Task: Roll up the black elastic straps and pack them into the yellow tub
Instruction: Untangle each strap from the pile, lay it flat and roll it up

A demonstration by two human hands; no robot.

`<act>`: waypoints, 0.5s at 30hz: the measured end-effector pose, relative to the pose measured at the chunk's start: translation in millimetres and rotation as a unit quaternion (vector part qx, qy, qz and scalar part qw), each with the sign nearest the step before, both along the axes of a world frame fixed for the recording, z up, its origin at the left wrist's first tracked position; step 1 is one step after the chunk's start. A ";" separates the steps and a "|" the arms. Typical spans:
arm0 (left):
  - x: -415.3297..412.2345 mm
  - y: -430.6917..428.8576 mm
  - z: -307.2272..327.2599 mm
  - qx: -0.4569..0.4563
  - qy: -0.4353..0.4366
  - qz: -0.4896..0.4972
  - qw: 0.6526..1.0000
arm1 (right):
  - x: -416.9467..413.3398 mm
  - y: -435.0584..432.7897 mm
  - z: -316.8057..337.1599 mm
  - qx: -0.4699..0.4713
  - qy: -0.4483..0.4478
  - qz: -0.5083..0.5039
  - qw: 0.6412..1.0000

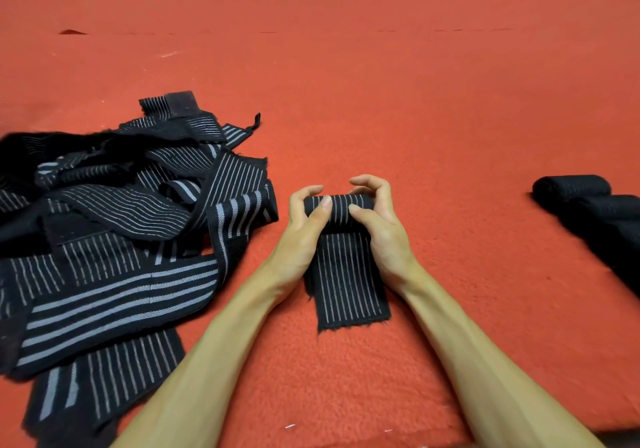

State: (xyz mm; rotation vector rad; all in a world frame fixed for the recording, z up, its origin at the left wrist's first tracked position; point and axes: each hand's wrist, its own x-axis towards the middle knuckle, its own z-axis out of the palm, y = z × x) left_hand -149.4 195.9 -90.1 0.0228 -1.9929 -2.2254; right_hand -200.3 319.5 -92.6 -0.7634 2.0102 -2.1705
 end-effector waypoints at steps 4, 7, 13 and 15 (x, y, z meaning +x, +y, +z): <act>-0.8 2.6 1.5 -0.043 0.004 0.035 0.998 | -1.2 -1.1 -0.4 -0.039 0.013 -0.005 0.999; -0.5 1.4 2.1 -0.028 0.011 0.030 0.999 | -1.2 -1.6 -2.2 -0.039 0.014 0.000 0.999; 0.7 -5.8 -1.2 -0.022 0.035 0.012 0.999 | -5.0 -6.3 -1.2 -0.004 -0.042 -0.044 0.998; 0.0 -7.4 -0.1 -0.045 0.054 0.020 0.997 | -5.9 -6.4 -1.7 0.014 -0.057 -0.074 0.996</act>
